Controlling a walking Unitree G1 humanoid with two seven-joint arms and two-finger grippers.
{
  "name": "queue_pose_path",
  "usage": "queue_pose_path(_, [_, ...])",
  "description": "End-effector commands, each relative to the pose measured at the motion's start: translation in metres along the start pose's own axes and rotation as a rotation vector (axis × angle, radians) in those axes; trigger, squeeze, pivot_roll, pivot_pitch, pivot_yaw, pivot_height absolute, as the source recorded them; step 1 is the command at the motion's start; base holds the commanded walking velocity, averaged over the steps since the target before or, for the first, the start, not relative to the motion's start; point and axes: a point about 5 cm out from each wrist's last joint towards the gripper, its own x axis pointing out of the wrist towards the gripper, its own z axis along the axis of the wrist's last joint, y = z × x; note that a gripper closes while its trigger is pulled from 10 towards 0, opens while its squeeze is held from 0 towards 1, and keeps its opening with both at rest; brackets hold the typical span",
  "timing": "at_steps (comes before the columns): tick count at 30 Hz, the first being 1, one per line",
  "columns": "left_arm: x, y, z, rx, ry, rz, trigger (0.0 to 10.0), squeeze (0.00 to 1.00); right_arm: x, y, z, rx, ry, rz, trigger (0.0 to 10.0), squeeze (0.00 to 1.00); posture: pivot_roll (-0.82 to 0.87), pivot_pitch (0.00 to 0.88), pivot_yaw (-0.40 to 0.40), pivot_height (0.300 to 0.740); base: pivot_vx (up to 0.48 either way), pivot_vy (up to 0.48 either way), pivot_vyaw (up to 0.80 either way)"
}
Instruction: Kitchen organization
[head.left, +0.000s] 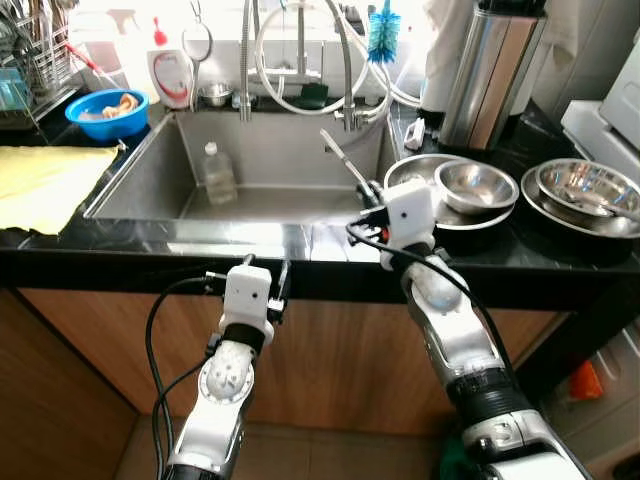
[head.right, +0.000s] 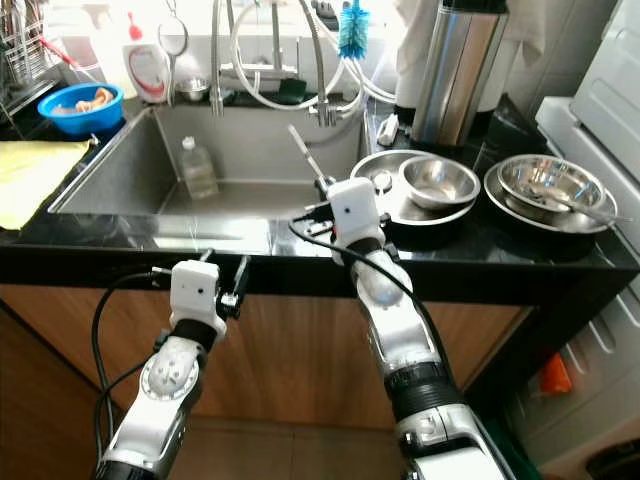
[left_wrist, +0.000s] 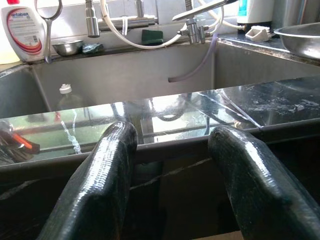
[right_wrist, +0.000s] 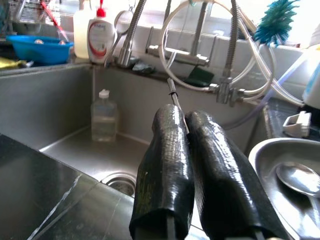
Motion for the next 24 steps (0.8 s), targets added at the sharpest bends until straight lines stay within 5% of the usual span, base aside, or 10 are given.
queue_pose_path(1, [0.002, 0.000, 0.001, 0.007, -0.010, -0.008, 10.0, 0.00, 0.006, 0.001, 0.002, -0.006, 0.002, 0.008, 10.0, 0.00, -0.05, 0.000, -0.004, 0.740, 0.000, 0.000, 0.00])
queue_pose_path(13, [0.001, 0.002, -0.001, 0.018, -0.012, -0.014, 10.0, 0.00, 0.016, 0.005, -0.015, 0.008, 0.125, -0.038, 10.0, 0.00, -0.03, 0.000, -0.004, 0.740, 0.000, 0.000, 0.00])
queue_pose_path(15, [0.002, 0.000, -0.001, 0.017, -0.014, -0.023, 10.0, 0.00, 0.016, 0.005, -0.016, 0.012, 0.117, -0.037, 10.0, 0.15, -0.04, 0.000, -0.001, 0.740, 0.000, 0.000, 0.00])
queue_pose_path(17, [0.002, -0.001, -0.001, 0.016, -0.016, -0.028, 10.0, 0.00, 0.015, 0.005, -0.017, 0.013, 0.116, -0.040, 10.0, 0.15, -0.04, 0.000, -0.001, 0.740, 0.000, 0.000, 0.00])
queue_pose_path(18, [0.002, -0.002, -0.001, 0.015, -0.017, -0.030, 10.0, 0.00, 0.015, 0.004, -0.018, 0.012, 0.113, -0.041, 10.0, 0.63, -0.05, 0.000, 0.000, 0.740, 0.000, 0.000, 0.00])
queue_pose_path(19, [0.002, -0.003, -0.001, 0.013, -0.016, -0.032, 10.0, 0.00, 0.014, 0.003, -0.019, 0.011, 0.114, -0.043, 10.0, 0.91, -0.05, 0.000, -0.002, 0.740, 0.000, 0.000, 0.00])
queue_pose_path(21, [0.002, -0.005, -0.001, 0.010, -0.016, -0.036, 10.0, 0.00, 0.013, 0.002, -0.021, 0.010, 0.115, -0.046, 10.0, 1.00, -0.05, 0.000, -0.004, 0.740, 0.000, 0.000, 0.00])
queue_pose_path(24, [0.002, -0.006, -0.002, 0.009, -0.016, -0.041, 10.0, 0.00, 0.011, 0.001, -0.022, 0.007, 0.117, -0.063, 10.0, 1.00, -0.05, 0.000, -0.003, 0.740, 0.000, 0.000, 0.00])
